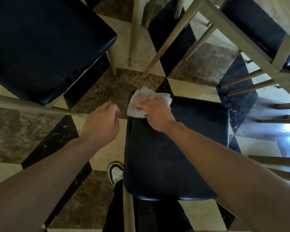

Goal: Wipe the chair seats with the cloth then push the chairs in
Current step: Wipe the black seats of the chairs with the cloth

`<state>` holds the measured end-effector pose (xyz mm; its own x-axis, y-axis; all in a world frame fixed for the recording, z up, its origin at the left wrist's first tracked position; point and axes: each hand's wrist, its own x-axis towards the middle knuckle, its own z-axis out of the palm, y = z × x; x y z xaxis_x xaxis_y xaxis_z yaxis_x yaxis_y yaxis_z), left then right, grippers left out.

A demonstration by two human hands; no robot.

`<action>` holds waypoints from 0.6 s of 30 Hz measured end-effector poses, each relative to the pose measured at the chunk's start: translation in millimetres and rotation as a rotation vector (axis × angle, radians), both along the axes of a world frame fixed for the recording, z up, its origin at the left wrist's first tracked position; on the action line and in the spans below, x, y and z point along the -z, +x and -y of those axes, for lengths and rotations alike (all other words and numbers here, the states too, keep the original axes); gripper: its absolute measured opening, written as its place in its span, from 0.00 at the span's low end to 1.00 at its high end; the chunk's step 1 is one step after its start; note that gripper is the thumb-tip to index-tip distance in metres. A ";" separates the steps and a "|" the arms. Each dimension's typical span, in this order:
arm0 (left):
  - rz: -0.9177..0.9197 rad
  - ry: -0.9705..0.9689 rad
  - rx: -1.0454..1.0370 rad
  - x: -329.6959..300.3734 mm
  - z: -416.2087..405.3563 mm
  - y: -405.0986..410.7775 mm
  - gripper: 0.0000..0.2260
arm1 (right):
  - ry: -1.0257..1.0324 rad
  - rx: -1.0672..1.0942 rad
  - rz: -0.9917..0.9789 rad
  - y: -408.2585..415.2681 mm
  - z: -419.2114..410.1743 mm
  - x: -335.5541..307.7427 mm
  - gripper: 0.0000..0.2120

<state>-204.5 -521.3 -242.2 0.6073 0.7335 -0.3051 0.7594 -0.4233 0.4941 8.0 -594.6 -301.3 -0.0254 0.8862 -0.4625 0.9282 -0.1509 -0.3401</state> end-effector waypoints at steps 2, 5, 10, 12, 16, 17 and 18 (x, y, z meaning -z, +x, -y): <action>0.015 -0.018 0.013 -0.4 1.8 8.0 0.09 | 0.020 0.133 -0.012 -11.6 -3.1 1.3 0.41; 0.045 -0.058 -0.011 -0.5 6.6 19.7 0.05 | 0.009 0.061 -0.048 -28.4 12.2 3.5 0.43; 0.053 -0.095 0.035 -7.0 19.6 32.3 0.02 | -0.090 -0.265 -0.154 -25.0 56.0 -1.7 0.40; 0.043 -0.101 0.042 -9.8 26.5 38.8 0.03 | -0.119 -0.314 -0.172 -17.2 69.7 -3.3 0.36; 0.014 -0.120 0.070 -13.6 41.4 57.5 0.05 | -0.169 -0.359 -0.179 16.8 88.8 -11.5 0.30; 0.013 -0.130 0.074 -13.6 45.7 63.8 0.05 | -0.176 -0.332 -0.179 26.3 94.6 -14.1 0.29; 0.016 -0.139 0.070 -14.1 49.5 69.9 0.05 | -0.173 -0.292 -0.184 34.9 99.1 -15.7 0.28</action>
